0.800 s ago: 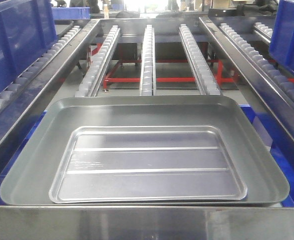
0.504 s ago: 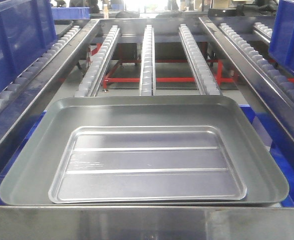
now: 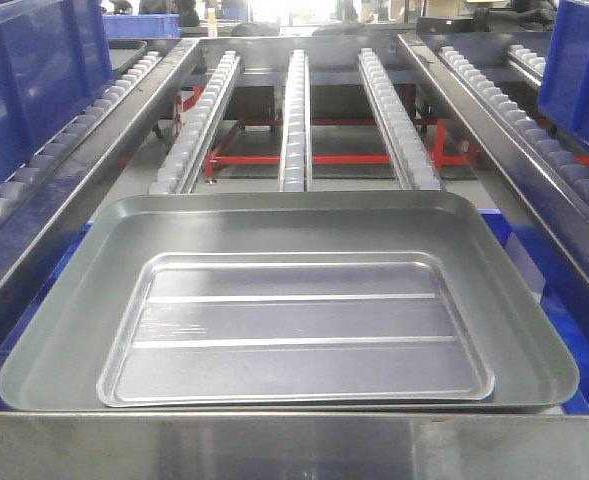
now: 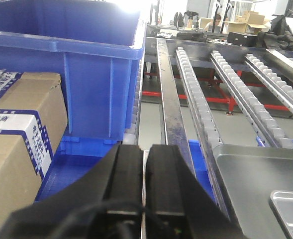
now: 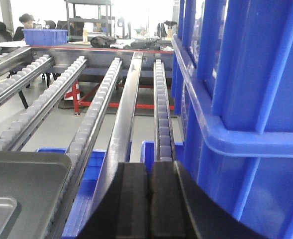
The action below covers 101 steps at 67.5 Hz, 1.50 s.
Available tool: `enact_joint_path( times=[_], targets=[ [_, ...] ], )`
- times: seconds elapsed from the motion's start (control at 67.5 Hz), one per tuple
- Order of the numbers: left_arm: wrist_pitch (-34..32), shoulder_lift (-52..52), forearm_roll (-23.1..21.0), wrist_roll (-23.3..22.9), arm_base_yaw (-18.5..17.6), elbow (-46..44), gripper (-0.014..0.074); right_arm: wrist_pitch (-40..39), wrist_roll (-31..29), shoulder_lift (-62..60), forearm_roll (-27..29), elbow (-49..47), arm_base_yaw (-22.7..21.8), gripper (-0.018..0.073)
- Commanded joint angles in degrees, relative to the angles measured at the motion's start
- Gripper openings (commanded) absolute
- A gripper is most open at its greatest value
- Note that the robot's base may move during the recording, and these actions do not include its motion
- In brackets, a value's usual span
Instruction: Grab silver tray and place in blue box
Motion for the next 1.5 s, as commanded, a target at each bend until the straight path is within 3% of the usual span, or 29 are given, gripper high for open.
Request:
enact_joint_path(
  times=[0.0, 0.133, 0.267, 0.37, 0.504, 0.608, 0.756, 0.845, 1.097, 1.26, 1.437, 1.482],
  targets=[
    [-5.0, -0.8, -0.2, -0.1, 0.0, 1.0, 0.0001, -5.8, -0.4, -1.2, 0.2, -1.1, -0.2, 0.0050],
    [-0.8, -0.6, -0.2, -0.2, 0.0, -0.9, 0.0001, -3.2, 1.0, -1.2, 0.4, -1.8, -0.2, 0.0050],
    [8.1, 1.8, -0.9, -0.2, -0.3, -6.5, 0.0001, 6.4, 9.1, -0.1, 1.2, -6.6, -0.2, 0.0050],
    [12.4, 6.6, -1.0, -0.2, -1.3, -11.6, 0.0001, 11.2, 9.5, 3.5, 1.2, -10.2, -0.2, 0.0050],
    [24.0, 15.7, -0.9, 0.3, -3.5, -20.3, 0.0001, 17.0, 9.5, 11.5, 1.2, -14.6, -0.1, 0.0050],
    [30.3, 24.0, -0.9, 3.6, -5.4, -25.8, 0.0001, 24.1, 9.5, 19.6, 1.7, -19.0, -0.1, 0.0050],
    [31.4, 33.3, -1.4, 4.1, -6.3, -29.5, 0.0001, 37.6, 8.9, 32.0, 2.1, -25.4, -0.1, 0.0050],
    [31.8, 36.6, -4.4, 4.1, -6.3, -29.6, 0.0001, 42.9, 8.9, 38.2, 2.1, -27.8, -0.1, 0.0050],
    [31.9, 43.2, -14.9, 4.1, -6.3, -29.6, 0.0001, 43.1, 9.0, 45.0, 5.0, -28.7, -0.1, 0.0050],
    [31.8, 45.5, -16.0, 3.8, -6.3, -29.6, 0.0001, 44.2, 9.0, 46.8, 5.0, -29.0, -0.1, 0.0050],
    [36.4, 48.7, -15.9, 3.6, -6.4, -32.7, -0.0006, 46.4, 9.0, 46.8, 5.0, -32.4, -0.1, 0.0055],
    [36.4, 49.6, -15.5, 1.5, -6.7, -33.9, -0.0006, 47.1, 9.1, 47.1, 4.9, -33.7, 0.3, 0.0055]
  ],
)
